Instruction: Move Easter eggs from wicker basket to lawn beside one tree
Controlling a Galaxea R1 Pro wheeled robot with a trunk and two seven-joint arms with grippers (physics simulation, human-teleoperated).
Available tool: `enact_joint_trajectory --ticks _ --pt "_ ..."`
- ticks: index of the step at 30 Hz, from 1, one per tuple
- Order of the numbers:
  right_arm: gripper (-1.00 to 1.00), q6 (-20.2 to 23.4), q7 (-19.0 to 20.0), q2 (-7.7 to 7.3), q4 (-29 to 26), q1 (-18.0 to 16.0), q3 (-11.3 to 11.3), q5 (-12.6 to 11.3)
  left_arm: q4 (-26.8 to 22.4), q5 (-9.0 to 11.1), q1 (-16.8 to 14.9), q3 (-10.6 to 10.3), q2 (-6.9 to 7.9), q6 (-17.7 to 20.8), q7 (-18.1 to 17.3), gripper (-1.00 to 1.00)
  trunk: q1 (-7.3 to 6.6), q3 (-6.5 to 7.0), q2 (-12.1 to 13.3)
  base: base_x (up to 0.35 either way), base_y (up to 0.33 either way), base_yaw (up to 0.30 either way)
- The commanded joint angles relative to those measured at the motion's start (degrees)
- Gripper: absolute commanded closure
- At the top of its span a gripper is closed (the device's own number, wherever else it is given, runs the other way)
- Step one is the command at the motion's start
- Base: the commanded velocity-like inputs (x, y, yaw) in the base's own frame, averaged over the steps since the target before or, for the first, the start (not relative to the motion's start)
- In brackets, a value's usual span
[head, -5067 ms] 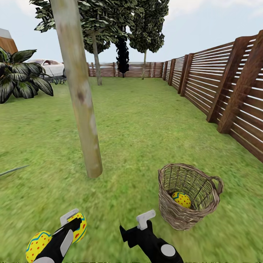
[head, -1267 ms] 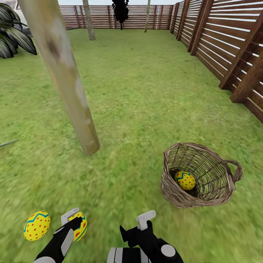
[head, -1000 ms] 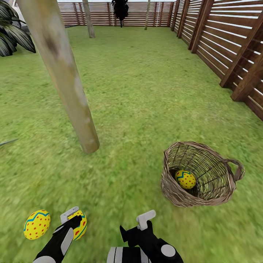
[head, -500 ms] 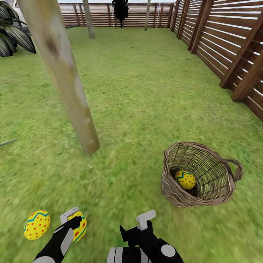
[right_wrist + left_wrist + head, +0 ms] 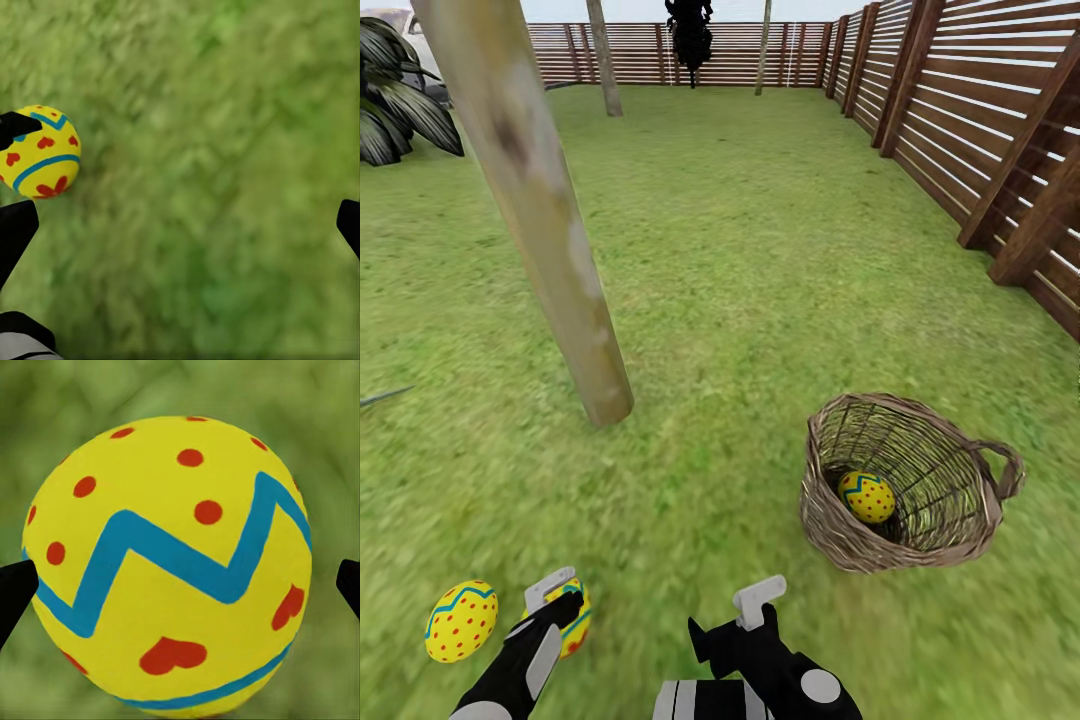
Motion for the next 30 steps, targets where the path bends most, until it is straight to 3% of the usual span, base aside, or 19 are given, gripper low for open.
enact_joint_trajectory --ticks 1,5,10,20,30 --pt "-1.00 0.2 -0.6 -0.01 -0.1 0.0 0.1 -0.6 -0.2 0.6 0.0 0.1 -0.06 0.5 0.2 -1.00 -0.04 0.18 0.0 0.000 0.000 0.000" --pt "-1.00 0.2 -0.6 -0.01 -0.1 0.0 0.1 -0.5 -0.7 0.7 -0.1 0.2 -0.13 1.0 0.8 -1.00 -0.14 1.07 0.0 0.000 0.000 0.000" --pt "-1.00 0.2 -0.6 -0.01 -0.1 0.0 0.0 -0.5 -1.1 1.0 -0.2 0.2 -0.21 1.1 4.1 -1.00 -0.27 2.17 0.1 -0.037 0.000 0.000" --pt "-1.00 0.3 -0.4 -0.01 -0.1 0.0 0.1 -0.6 -2.2 0.7 -0.2 0.2 -0.25 1.1 4.6 -1.00 -0.53 4.40 0.3 -0.255 0.000 -0.002" --pt "-1.00 0.3 -0.4 -0.01 -0.1 0.0 0.1 -0.6 -2.9 0.5 -0.2 0.1 -0.31 1.2 4.6 -1.00 -0.78 7.07 0.4 -0.015 0.000 -0.197"
